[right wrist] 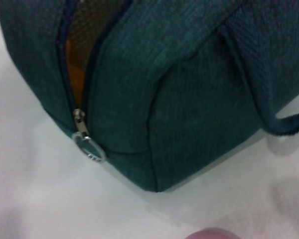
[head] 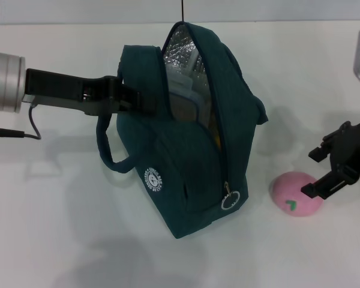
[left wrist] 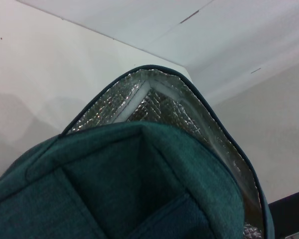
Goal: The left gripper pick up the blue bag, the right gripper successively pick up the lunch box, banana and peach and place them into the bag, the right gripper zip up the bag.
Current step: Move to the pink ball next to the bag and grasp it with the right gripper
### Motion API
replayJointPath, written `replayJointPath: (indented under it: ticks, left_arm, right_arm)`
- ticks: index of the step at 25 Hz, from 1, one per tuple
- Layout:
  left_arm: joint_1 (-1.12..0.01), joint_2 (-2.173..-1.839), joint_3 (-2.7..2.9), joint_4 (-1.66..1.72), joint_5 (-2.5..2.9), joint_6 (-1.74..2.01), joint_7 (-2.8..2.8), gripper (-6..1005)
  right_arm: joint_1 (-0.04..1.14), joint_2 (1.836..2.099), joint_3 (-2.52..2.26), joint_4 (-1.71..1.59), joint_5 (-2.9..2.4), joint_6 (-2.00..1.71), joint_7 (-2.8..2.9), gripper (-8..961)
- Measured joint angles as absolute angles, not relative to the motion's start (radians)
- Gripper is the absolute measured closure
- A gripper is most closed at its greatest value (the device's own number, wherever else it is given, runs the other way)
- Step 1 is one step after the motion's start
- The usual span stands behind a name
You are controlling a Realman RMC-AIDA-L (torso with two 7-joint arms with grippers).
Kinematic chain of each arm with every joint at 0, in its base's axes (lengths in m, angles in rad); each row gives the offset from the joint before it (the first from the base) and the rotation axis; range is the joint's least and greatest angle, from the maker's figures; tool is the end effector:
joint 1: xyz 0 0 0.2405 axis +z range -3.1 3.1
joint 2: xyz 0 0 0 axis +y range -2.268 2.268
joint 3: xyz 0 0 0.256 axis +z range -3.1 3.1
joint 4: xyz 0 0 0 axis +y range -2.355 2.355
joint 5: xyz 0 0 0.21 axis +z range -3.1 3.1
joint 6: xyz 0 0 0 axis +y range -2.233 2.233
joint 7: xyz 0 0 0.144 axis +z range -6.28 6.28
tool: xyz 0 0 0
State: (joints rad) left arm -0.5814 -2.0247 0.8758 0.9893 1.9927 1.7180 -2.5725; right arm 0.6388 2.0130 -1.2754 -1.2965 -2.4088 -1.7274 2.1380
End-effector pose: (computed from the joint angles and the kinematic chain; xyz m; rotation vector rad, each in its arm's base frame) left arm -0.2010 0.3473 0.0441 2.5209 1.7222 0.5581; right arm 0.1772 0.3471 0.0234 -2.9463 0.5272 -0.4603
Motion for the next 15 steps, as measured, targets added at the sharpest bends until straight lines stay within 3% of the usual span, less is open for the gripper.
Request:
replayJointPath:
  ticks: [15]
  left_arm:
    - [-0.584,-2.026,0.876,0.978,1.992,1.718,-2.572,968]
  right_arm:
    - [0.666,2.016,-1.39,-1.195,-2.416,-1.611,2.143,156]
